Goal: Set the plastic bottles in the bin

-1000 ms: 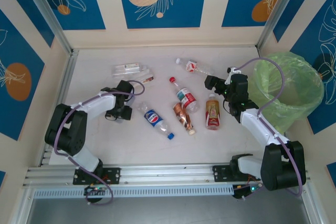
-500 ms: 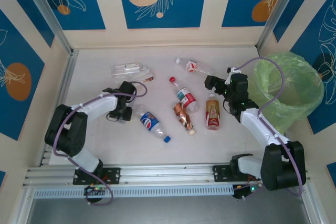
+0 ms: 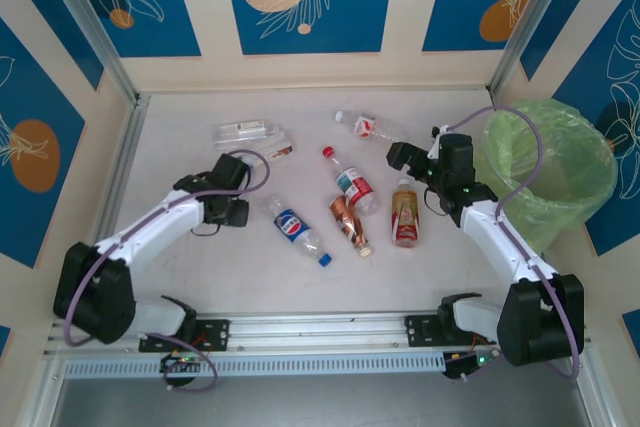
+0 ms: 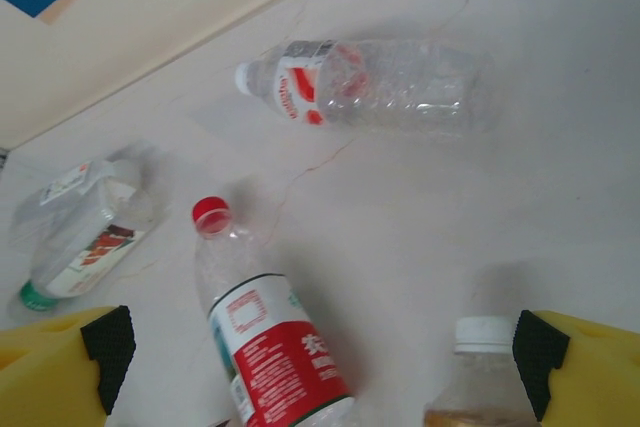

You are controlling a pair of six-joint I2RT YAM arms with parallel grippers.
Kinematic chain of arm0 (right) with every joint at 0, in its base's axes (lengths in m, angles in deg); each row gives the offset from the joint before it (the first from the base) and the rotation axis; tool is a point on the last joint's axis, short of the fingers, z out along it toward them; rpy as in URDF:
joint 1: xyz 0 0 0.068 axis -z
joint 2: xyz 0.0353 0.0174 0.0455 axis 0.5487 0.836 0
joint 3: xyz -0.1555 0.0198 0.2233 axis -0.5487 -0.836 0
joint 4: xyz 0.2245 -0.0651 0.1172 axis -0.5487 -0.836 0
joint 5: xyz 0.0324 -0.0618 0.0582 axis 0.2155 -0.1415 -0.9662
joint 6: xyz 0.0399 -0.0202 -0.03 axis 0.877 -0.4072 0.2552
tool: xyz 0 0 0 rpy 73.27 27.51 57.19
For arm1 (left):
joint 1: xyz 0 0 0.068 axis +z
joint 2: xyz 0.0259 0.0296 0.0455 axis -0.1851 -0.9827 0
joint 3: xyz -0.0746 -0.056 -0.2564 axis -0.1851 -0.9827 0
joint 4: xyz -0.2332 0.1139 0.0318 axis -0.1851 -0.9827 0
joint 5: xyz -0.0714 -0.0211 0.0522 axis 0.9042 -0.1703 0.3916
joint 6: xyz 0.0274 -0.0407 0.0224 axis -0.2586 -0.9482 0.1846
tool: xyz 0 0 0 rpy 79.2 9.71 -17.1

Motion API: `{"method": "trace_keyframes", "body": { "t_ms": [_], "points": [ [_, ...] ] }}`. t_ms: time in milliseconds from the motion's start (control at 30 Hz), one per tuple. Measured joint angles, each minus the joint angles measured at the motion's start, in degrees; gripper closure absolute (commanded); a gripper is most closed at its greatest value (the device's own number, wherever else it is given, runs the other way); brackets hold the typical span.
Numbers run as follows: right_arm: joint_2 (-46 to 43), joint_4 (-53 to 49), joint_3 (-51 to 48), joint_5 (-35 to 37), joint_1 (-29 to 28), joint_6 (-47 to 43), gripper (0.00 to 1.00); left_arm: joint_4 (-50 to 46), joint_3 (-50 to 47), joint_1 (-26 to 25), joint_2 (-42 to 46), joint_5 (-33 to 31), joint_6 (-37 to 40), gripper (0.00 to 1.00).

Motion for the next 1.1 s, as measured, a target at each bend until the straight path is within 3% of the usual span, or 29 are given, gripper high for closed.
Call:
{"method": "trace_keyframes", "body": {
  "t_ms": [133,333,767,900,1100],
  "points": [
    [-0.1,-1.9,1.9,-3.2,-0.3,2.4,0.0,2.5,-1.2,-0.4,5.4,1.5,0.0,0.52],
    [0.8,-5.3,5.8,-6.9,-0.3,6.1,0.0,11.6,-5.2,-1.3,10.3,8.6,0.0,0.52],
    [10.6,-5.1,12.3,-28.2,-6.2,6.6,0.0,27.7,-6.0,-9.6,1.9,24.5,4.2,0.53],
    [12.1,-4.0,14.5,-32.0,-8.7,5.9,0.07,29.1,-4.3,-13.2,-1.4,26.4,6.6,0.52],
    [13.5,-5.0,18.5,-30.7,-10.2,5.7,0.23,31.8,-1.1,-15.5,-4.5,28.8,8.3,0.53]
  ]
}}
